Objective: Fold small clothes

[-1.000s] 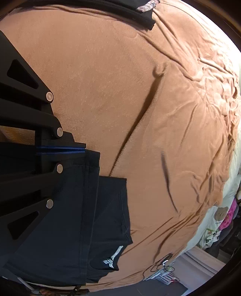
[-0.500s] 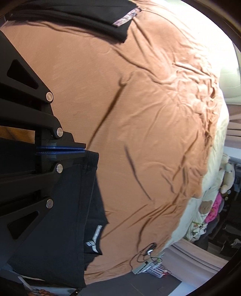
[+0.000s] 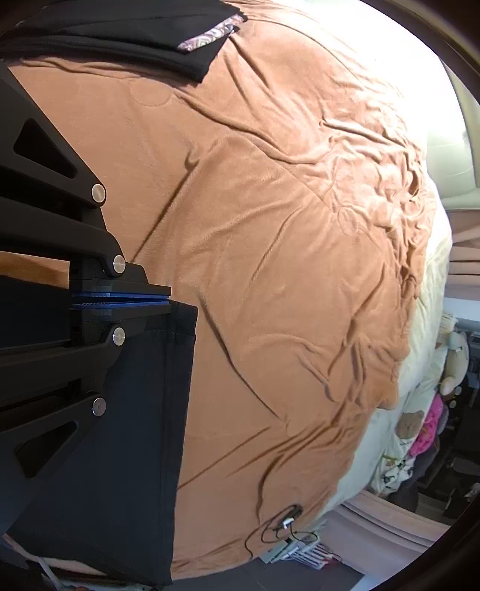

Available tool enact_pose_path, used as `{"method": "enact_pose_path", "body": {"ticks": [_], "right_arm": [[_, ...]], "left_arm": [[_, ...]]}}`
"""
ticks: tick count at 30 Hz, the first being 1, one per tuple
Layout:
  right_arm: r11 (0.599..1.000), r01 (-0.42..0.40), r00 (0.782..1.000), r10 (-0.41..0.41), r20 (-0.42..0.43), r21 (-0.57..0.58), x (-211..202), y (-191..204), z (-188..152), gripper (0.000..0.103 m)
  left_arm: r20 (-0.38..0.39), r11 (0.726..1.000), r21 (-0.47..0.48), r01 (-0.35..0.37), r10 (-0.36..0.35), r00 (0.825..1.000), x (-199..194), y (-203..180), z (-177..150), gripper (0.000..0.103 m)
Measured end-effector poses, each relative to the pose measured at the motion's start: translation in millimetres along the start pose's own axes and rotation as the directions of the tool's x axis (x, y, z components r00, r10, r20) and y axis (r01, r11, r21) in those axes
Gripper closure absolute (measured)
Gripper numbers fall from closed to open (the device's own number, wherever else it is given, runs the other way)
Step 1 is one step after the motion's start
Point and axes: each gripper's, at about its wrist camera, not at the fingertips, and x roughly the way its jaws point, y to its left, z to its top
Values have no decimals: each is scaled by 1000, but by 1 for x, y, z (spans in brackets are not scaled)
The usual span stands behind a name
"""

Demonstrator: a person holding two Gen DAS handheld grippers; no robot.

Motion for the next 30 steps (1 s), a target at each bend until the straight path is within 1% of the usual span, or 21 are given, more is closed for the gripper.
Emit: {"method": "enact_pose_path", "body": {"ticks": [7, 9, 11, 12, 13, 14, 15, 16, 17, 18, 19, 20, 23, 25, 28, 30], "right_arm": [[1000, 18, 999, -19, -44, -11, 41, 9, 12, 103], [999, 29, 997, -30, -68, -15, 55, 9, 11, 103], [999, 30, 994, -32, -108, -16, 69, 7, 12, 103], [1000, 21, 991, -22, -130, -12, 76, 7, 11, 103], [1000, 9, 990, -10, -141, -8, 80, 8, 12, 103], [1000, -4, 989, 3, -150, -6, 83, 9, 12, 103], [1000, -10, 987, 9, -160, -6, 85, 9, 11, 96], [1000, -13, 986, 12, -166, -5, 86, 9, 11, 87], [1000, -21, 985, 20, -169, -2, 86, 8, 10, 60], [1000, -29, 986, 29, -164, 4, 85, 6, 9, 35], [999, -32, 988, 33, -154, 8, 83, 5, 8, 31], [999, -32, 990, 33, -141, 10, 79, 4, 7, 31], [998, -59, 987, 61, -149, 19, 73, 0, 2, 31], [998, -61, 986, 63, -153, 15, 68, -4, -5, 31], [997, -71, 986, 70, -149, -4, 51, -7, -18, 31], [998, -68, 988, 66, -143, -5, 39, -11, -25, 31]], "left_arm": [[-60, 999, -10, -39, 38, 997, 44, 5, 1, 102], [-92, 999, -36, -34, 31, 995, 59, 9, -1, 101], [-96, 995, -67, -68, 62, 993, 66, 15, -4, 101], [-97, 994, -90, -69, 60, 993, 67, 20, -6, 100], [-102, 993, -105, -55, 45, 994, 69, 22, -7, 95], [-114, 992, -126, -30, 16, 993, 70, 27, -10, 85], [-121, 990, -137, -18, 1, 993, 71, 30, -12, 79], [-120, 990, -142, -15, -2, 993, 69, 33, -15, 67], [-114, 990, -141, -19, 3, 993, 67, 35, -18, 58], [-104, 990, -139, -23, 9, 994, 62, 37, -20, 55], [-99, 990, -139, -21, 7, 995, 58, 38, -23, 50], [-97, 990, -141, -17, 3, 995, 54, 40, -25, 47], [-95, 990, -144, -4, -10, 995, 43, 46, -34, 46], [-86, 989, -145, 4, -16, 996, 31, 50, -41, 45], [-69, 988, -153, 14, -25, 997, 17, 54, -52, 38], [-63, 987, -157, 23, -33, 997, 11, 55, -58, 37]]}}
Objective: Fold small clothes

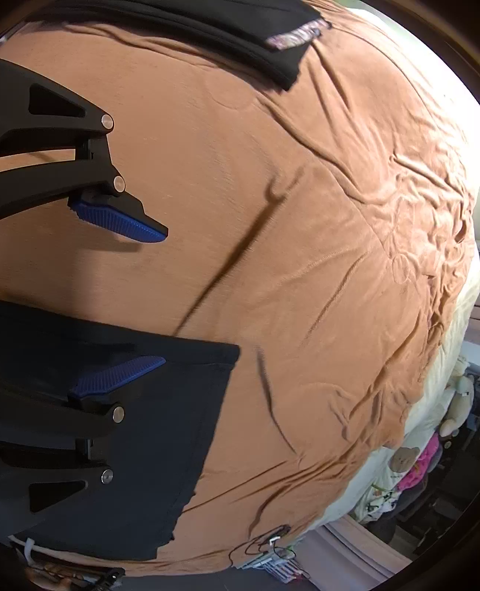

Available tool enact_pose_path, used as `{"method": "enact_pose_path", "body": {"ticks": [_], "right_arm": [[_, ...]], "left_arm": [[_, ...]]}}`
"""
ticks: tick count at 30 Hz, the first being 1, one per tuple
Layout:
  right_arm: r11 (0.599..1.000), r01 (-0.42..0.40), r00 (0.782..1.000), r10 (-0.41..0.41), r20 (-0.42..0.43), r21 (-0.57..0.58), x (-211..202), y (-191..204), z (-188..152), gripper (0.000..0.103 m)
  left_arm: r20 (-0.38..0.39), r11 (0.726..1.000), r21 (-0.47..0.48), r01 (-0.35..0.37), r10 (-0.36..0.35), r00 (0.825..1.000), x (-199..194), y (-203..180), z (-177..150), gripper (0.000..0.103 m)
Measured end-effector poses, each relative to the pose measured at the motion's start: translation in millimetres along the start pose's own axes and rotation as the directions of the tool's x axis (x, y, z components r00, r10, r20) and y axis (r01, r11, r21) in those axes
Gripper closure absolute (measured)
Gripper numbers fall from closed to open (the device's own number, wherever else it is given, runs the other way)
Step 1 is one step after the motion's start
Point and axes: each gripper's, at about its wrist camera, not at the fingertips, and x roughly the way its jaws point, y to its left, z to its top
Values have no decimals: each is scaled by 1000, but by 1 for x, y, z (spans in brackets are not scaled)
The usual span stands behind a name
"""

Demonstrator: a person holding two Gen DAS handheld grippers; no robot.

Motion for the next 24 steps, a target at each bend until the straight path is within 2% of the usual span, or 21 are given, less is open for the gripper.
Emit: {"method": "enact_pose_path", "body": {"ticks": [12, 24], "right_arm": [[998, -41, 999, 41, 19, 39, -60, -22, -57, 31], [991, -93, 995, 88, 57, 95, -113, -35, -122, 31]], "left_arm": [[2, 997, 13, 71, -71, 997, -41, 4, -54, 34], [-4, 991, 11, 132, -132, 991, -63, 5, -127, 33]]}}
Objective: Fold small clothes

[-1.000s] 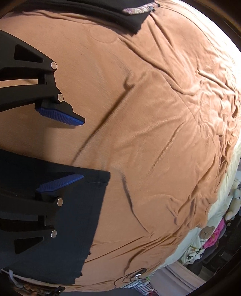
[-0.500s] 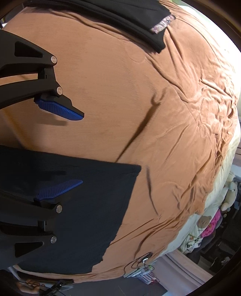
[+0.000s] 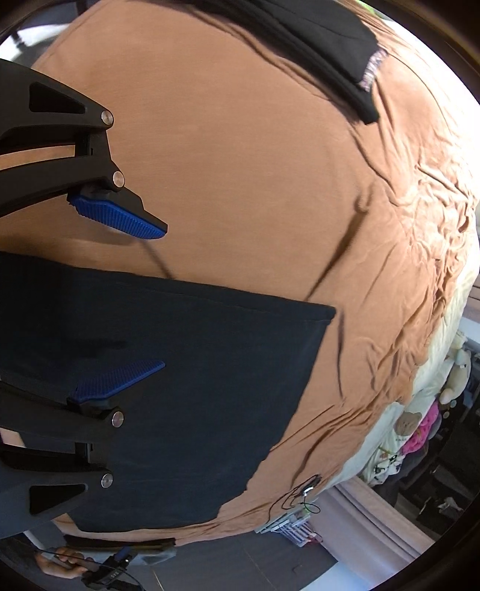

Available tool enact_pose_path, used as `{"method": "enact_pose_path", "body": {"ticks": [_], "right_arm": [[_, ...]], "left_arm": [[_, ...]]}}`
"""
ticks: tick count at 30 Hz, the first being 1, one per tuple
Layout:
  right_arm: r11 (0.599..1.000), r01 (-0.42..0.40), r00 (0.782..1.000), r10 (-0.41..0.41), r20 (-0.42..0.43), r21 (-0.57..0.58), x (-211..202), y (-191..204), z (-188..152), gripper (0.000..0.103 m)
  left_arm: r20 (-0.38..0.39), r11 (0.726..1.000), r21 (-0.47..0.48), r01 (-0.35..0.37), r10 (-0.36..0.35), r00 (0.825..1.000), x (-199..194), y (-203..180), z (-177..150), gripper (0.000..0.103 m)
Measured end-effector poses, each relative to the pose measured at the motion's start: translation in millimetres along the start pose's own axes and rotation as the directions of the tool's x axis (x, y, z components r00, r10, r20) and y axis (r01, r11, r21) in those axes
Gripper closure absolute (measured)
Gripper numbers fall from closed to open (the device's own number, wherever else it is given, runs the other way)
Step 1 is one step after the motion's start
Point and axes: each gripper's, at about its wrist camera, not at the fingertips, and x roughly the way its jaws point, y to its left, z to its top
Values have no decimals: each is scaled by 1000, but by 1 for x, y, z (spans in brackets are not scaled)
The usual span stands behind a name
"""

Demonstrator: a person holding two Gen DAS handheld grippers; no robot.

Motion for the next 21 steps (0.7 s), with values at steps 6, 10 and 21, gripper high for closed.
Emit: {"method": "enact_pose_path", "body": {"ticks": [6, 10, 21], "right_arm": [[998, -18, 1000, 18, 12, 65, -22, -10, -33, 31], [991, -41, 999, 39, 17, 127, -35, -17, -61, 31], [964, -103, 995, 99, 28, 245, -55, -27, -111, 31]], "left_arm": [[-16, 1000, -4, 29, -29, 999, -3, 1, -30, 33], [-18, 999, -6, 43, -43, 999, -10, 4, -45, 33], [-13, 993, -85, 87, -88, 996, -23, 30, -85, 33]]}}
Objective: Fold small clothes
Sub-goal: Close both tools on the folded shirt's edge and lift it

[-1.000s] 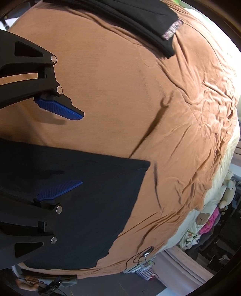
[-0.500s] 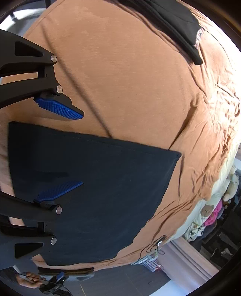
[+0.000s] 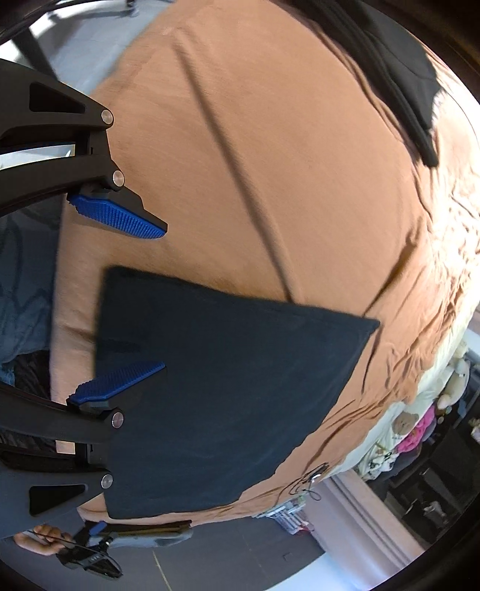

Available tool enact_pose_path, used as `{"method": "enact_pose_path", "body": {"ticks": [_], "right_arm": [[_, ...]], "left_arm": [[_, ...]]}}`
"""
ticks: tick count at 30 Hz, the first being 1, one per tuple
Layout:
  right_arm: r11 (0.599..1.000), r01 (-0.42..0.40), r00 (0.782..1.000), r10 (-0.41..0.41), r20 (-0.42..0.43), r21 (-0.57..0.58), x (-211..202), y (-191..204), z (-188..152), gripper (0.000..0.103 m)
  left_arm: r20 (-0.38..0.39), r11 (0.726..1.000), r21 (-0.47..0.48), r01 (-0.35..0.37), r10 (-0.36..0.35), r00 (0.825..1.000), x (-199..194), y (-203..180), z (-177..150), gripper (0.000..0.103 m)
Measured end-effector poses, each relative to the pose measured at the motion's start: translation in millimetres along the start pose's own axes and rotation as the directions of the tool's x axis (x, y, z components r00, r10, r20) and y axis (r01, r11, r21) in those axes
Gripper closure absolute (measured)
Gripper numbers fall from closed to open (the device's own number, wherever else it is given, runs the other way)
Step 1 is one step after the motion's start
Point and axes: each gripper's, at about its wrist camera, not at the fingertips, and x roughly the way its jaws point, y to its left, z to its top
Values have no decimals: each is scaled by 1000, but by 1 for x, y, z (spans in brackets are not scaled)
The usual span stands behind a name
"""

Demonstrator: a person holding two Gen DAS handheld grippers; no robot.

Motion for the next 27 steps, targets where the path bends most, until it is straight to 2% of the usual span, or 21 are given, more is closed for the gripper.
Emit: {"method": "enact_pose_path", "body": {"ticks": [7, 12, 16, 19, 23, 27], "right_arm": [[994, -75, 997, 74, 16, 78, 6, -8, -20, 31], [983, -135, 991, 133, 27, 123, 16, -16, -30, 52], [967, -154, 987, 141, 75, 204, 20, -32, -37, 55], [953, -167, 985, 147, 94, 252, 27, -42, -42, 55], [937, -193, 979, 165, 119, 291, 32, -49, -50, 55], [930, -195, 976, 154, 153, 312, 40, -45, -50, 57]], "left_arm": [[7, 989, -88, 115, -115, 993, -6, 15, -23, 33], [20, 974, -136, 183, -182, 983, -5, 14, -29, 35], [29, 956, -185, 227, -226, 974, 3, 11, -34, 43], [57, 950, -207, 236, -229, 972, 6, 11, -36, 46], [103, 922, -274, 272, -253, 962, 8, 20, -36, 54], [157, 884, -345, 314, -276, 948, 10, 28, -41, 56]]}}
